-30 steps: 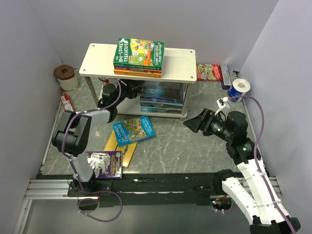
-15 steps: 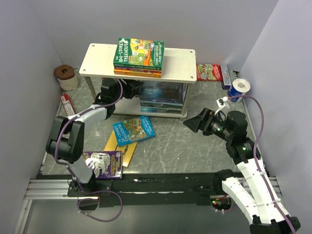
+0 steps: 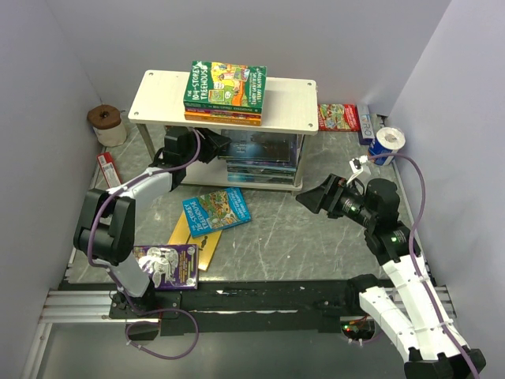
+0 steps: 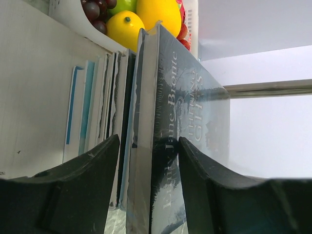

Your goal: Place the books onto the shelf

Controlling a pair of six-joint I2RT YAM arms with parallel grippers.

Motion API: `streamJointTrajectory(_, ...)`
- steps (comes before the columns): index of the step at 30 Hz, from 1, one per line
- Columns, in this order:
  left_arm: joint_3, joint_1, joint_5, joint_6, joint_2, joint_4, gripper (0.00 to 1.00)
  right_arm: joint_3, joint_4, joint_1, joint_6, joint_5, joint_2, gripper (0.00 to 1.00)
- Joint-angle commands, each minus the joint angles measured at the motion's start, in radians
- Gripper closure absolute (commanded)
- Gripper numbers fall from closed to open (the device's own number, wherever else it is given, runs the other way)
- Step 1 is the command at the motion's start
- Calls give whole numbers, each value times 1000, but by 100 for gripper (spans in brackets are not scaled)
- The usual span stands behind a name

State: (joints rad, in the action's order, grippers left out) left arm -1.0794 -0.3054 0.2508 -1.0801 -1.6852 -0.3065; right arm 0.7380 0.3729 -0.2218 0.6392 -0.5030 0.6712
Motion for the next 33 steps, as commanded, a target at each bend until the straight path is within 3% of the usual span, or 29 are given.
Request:
streamJointTrajectory(1, -65, -40, -4, 121, 7, 41, 44, -11, -42, 7, 2, -2, -4, 10)
streamJointTrajectory(7, -56, -58, 1, 105, 35, 26, 45, -11, -46, 7, 4, -3, -1, 10)
streamJointTrajectory(17, 47, -41, -67, 97, 241, -9, 42, -6, -46, 9, 2, -3, 5, 11)
streamJointTrajectory(26, 90, -6, -100, 82, 324, 4, 40, -3, -45, 9, -3, -3, 2, 10)
streamJointTrajectory(33, 232, 32, -122, 26, 443, -34, 45, 11, -12, 7, -33, 44, -13, 11)
